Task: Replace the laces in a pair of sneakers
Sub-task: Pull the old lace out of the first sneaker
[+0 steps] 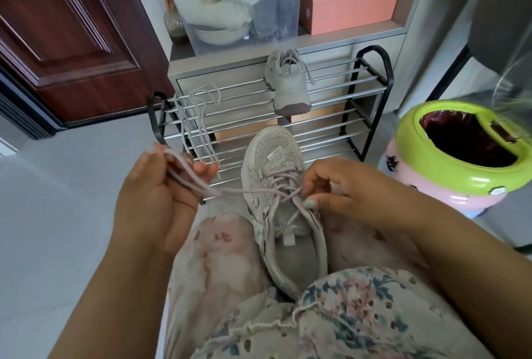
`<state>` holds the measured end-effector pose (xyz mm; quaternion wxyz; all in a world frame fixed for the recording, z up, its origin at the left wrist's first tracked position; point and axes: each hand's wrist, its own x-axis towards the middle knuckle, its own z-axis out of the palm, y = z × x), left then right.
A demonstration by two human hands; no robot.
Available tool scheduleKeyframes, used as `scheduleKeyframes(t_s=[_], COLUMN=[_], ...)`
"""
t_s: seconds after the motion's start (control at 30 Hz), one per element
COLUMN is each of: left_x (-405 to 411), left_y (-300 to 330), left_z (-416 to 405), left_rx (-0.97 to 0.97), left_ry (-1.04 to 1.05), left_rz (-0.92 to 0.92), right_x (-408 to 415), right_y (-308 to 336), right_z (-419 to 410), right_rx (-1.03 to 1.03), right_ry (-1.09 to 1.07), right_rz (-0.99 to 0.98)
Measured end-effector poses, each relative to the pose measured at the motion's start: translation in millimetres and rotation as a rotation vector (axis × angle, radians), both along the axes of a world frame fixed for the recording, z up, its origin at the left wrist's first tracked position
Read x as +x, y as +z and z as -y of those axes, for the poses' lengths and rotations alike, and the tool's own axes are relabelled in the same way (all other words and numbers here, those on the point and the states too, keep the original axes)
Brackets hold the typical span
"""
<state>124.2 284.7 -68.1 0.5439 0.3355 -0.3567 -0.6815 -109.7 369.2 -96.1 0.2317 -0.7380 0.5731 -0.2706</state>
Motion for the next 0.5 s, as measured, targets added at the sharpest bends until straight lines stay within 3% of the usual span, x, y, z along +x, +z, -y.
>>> scheduleKeyframes(t_s=[0.13,0.27,0.4,0.5], left_x=[4,11,15,14], left_y=[8,-1,-8,-8], left_z=[4,-1,-8,-10], left_rx=[-0.002,-0.126,-0.286,-0.298], left_ry=[-0.078,-0.292,-0.460,-0.480], left_rz=[0.075,0.399,0.682,0.709], right_x=[5,-9,-13,-21], right_y=[-1,9,10,17], right_z=[-1,-5,-9,-9], right_rx=[-0.019,-0.174,-0.206,-0.352], right_ry=[-0.055,-0.266,-0.308,-0.529], right_rz=[-0.011,0.177,0.187,0.417])
